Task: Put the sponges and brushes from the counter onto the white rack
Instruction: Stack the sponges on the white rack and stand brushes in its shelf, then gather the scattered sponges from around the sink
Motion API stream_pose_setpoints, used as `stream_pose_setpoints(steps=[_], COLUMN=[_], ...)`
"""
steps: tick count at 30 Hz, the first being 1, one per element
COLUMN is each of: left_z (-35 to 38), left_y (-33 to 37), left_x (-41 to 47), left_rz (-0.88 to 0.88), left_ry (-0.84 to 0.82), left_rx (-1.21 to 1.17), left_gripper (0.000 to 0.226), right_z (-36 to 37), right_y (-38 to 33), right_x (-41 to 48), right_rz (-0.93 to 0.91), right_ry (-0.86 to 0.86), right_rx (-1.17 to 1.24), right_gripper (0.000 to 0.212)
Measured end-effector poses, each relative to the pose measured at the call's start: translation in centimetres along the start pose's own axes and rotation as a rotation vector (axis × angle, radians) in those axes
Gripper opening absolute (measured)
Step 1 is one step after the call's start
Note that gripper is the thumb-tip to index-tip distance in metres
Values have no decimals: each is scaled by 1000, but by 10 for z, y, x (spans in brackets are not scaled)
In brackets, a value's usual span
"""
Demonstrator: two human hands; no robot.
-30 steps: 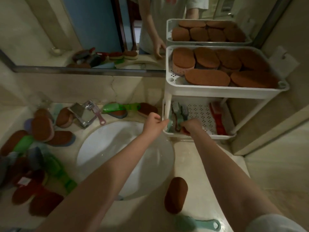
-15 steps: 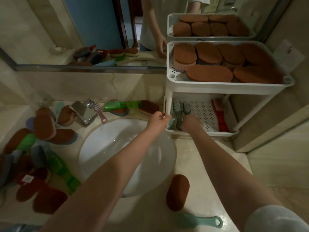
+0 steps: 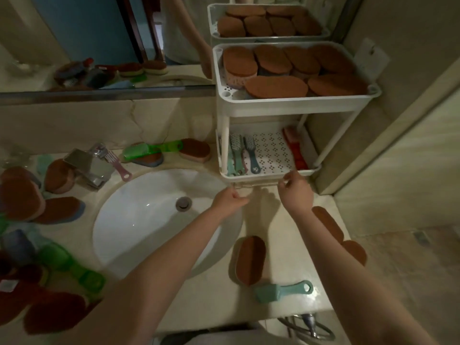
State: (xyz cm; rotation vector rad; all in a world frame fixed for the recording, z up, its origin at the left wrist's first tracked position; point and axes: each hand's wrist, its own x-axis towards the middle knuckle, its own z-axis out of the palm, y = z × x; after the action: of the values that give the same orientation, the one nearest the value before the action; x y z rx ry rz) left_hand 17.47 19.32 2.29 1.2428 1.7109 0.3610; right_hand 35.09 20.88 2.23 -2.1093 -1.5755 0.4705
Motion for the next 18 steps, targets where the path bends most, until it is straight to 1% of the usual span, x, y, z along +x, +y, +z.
stream_pose_setpoints(steps=[2, 5, 8, 11, 14, 16, 18], left_z=[12, 30, 48, 61, 68, 71, 73], left_y=[-5, -11, -20, -25, -29, -32, -36], left_x=[-8, -19, -25, -32, -35, -36, -36], left_rz=[3, -6, -38, -36, -12, 3, 12], left_ry=[-83, -163, -212, -242, -264, -255, -244], left_rx=[88, 224, 328, 429, 525, 567, 577], left_gripper=[27, 62, 83, 97, 103, 99, 92], right_z=[-3, -10, -13, -13, -10, -6, -2], right_y=[21, 48, 68, 82, 90, 90, 82], right_x=[-12, -26, -34, -39, -44, -47, -50], right_rz=[45, 134, 224, 285, 240, 167, 109], right_ry=[-39, -117, -153, -211, -262, -247, -248], right_rx=[-134, -313, -418, -430, -470, -469, -431], right_gripper=[34, 49, 50, 53, 52, 51, 54])
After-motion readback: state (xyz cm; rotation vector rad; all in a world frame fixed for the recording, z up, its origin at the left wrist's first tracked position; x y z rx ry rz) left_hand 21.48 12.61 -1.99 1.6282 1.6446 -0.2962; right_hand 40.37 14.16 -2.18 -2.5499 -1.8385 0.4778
